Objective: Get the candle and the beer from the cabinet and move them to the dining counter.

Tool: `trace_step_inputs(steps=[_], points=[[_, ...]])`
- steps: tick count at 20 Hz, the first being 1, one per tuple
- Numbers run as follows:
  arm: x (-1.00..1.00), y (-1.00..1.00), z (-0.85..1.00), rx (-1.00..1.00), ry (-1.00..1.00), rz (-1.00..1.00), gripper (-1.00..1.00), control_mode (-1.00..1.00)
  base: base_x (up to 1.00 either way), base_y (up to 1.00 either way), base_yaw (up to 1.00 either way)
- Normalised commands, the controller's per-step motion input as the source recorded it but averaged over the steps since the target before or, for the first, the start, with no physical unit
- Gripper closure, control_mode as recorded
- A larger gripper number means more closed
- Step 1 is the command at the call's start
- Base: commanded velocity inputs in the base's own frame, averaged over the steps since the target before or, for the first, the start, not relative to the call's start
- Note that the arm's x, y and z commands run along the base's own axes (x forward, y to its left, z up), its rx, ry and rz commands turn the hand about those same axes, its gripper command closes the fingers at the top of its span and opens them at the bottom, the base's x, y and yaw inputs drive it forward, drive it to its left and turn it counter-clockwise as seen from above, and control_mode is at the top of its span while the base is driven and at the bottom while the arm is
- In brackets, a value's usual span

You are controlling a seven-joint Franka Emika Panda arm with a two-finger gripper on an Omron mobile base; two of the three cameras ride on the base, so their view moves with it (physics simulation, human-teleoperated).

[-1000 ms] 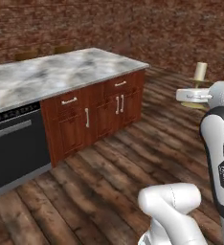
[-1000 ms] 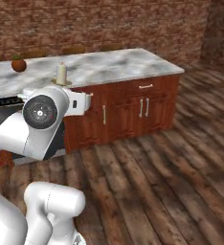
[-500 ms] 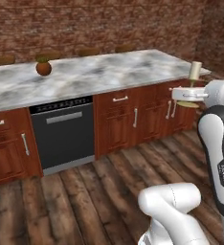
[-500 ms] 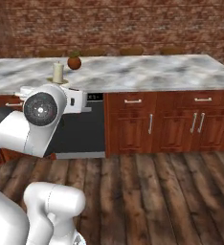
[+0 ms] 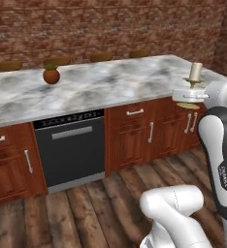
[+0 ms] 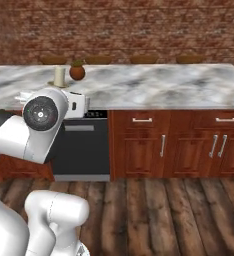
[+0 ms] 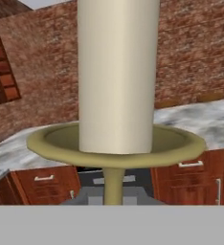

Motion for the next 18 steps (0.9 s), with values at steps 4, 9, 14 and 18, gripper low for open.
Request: trace_step_inputs(steps=[4, 9, 14, 18], points=[[0.00, 0.00, 0.00, 0.00, 0.00, 0.00, 1.00, 1.00, 0.72, -0.41, 0.06], [0.00, 0.00, 0.00, 0.00, 0.00, 0.00, 1.00, 1.00, 0.53, -0.48, 0.13], [0.00, 0.00, 0.00, 0.00, 0.00, 0.00, 1.00, 1.00, 0.45, -0.58, 0.05], [0.00, 0.00, 0.00, 0.00, 0.00, 0.00, 1.00, 1.00, 0.40, -0.65, 0.00]])
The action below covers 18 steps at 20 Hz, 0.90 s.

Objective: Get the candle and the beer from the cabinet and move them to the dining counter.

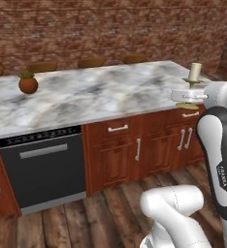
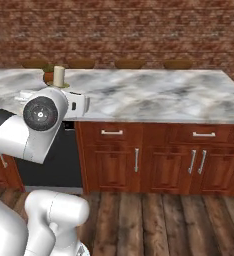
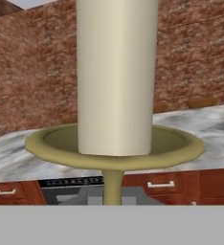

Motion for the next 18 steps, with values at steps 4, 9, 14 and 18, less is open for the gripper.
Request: trace_step_inputs(steps=[4, 9, 14, 18], points=[[0.00, 0.00, 0.00, 0.00, 0.00, 0.00, 1.00, 1.00, 0.40, -0.66, 0.00], [0.00, 0.00, 0.00, 0.00, 0.00, 0.00, 1.00, 1.00, 0.41, -0.65, 0.00], [0.00, 0.00, 0.00, 0.00, 0.00, 0.00, 1.00, 1.00, 0.41, -0.62, 0.00], [0.00, 0.00, 0.00, 0.00, 0.00, 0.00, 1.00, 1.00, 0.41, -0.62, 0.00]])
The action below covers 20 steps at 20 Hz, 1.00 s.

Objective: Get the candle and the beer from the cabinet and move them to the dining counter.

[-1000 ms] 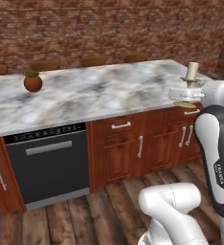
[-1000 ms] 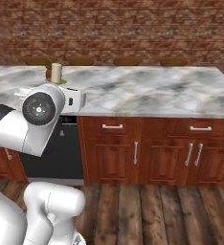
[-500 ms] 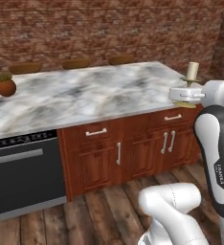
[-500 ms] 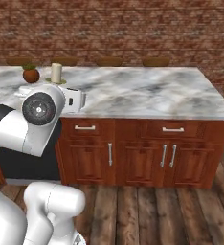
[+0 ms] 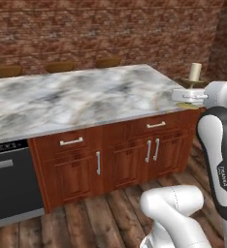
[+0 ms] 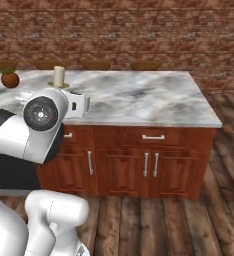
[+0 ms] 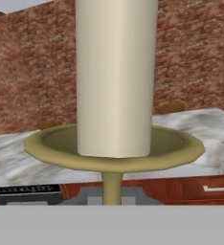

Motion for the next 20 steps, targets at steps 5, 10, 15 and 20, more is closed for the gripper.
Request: trace_step_inputs(steps=[5, 10, 15, 20], points=[[0.00, 0.00, 0.00, 0.00, 0.00, 0.00, 1.00, 1.00, 0.41, -0.63, 0.00], [0.00, 0.00, 0.00, 0.00, 0.00, 0.00, 1.00, 1.00, 0.40, -0.64, 0.00], [0.00, 0.00, 0.00, 0.00, 0.00, 0.00, 1.00, 1.00, 0.39, -0.65, 0.00], [0.00, 0.00, 0.00, 0.00, 0.00, 0.00, 1.00, 1.00, 0.39, -0.65, 0.00]])
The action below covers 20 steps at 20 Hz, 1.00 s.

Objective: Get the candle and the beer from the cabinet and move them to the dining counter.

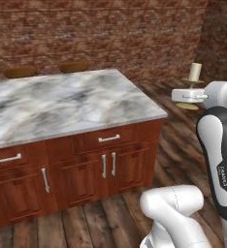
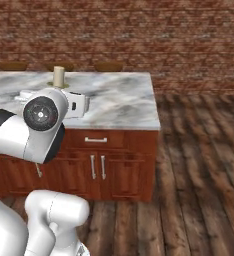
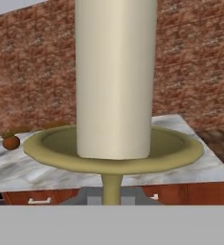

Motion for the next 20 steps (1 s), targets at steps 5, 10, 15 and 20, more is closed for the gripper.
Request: trace_step_inputs(steps=[5, 10, 15, 20], points=[[0.00, 0.00, 0.00, 0.00, 0.00, 0.00, 1.00, 1.00, 0.39, -0.65, 0.00], [0.00, 0.00, 0.00, 0.00, 0.00, 0.00, 1.00, 1.00, 0.39, -0.66, 0.00], [0.00, 0.00, 0.00, 0.00, 0.00, 0.00, 1.00, 1.00, 0.39, -0.65, 0.00], [0.00, 0.00, 0.00, 0.00, 0.00, 0.00, 1.00, 1.00, 0.43, -0.63, 0.00]])
